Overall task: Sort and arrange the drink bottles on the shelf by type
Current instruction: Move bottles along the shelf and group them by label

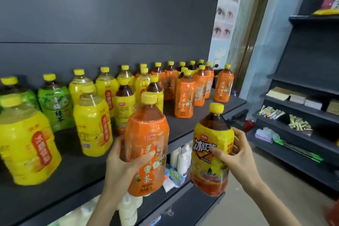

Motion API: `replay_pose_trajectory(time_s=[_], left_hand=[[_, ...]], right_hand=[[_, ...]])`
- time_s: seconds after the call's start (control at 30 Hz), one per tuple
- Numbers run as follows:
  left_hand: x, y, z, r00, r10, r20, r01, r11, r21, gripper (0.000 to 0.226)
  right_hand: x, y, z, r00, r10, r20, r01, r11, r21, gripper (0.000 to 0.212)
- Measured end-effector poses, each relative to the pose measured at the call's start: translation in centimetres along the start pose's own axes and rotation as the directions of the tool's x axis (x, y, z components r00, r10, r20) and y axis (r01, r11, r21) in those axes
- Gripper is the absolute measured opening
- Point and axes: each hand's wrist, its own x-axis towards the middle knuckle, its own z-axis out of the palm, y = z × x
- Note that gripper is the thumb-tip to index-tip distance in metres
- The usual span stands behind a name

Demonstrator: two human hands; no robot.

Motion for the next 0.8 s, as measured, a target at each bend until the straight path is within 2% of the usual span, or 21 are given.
replay_pose_trajectory(time_s=[0.13, 0.23, 0.47, 0.67, 0.8], left_hand=[[4.4, -1.4, 4.9, 1.000, 0.019, 0.016, -0.018, 1.000, -0.022, 0.098], [7.4, -2.5, 8.6, 0.999, 0.035, 0.036, -0.033, 0.998, -0.054, 0.088], [13.2, -3.4, 15.6, 0.997, 0.067, 0.045, -0.065, 0.997, -0.048, 0.087], [16.4, -4.0, 21.2, 0.993, 0.118, -0.003, -0.118, 0.993, 0.000, 0.085], [17.7, -4.7, 25.6, 0.979, 0.162, -0.127, -0.157, 0.986, 0.053, 0.079]], right_hand=[[4.6, 2.6, -2.2, 1.000, 0.004, -0.009, -0.004, 0.999, -0.041, 0.065], [8.3, 4.0, -3.9, 1.000, 0.015, 0.000, -0.015, 0.997, -0.072, 0.064], [16.4, 6.2, -7.3, 1.000, -0.024, -0.004, 0.024, 0.998, -0.066, 0.063], [23.0, 8.1, -10.0, 0.997, -0.059, 0.040, 0.060, 0.998, -0.017, 0.066], [27.7, 9.4, -12.0, 0.990, -0.095, 0.108, 0.093, 0.995, 0.026, 0.066]])
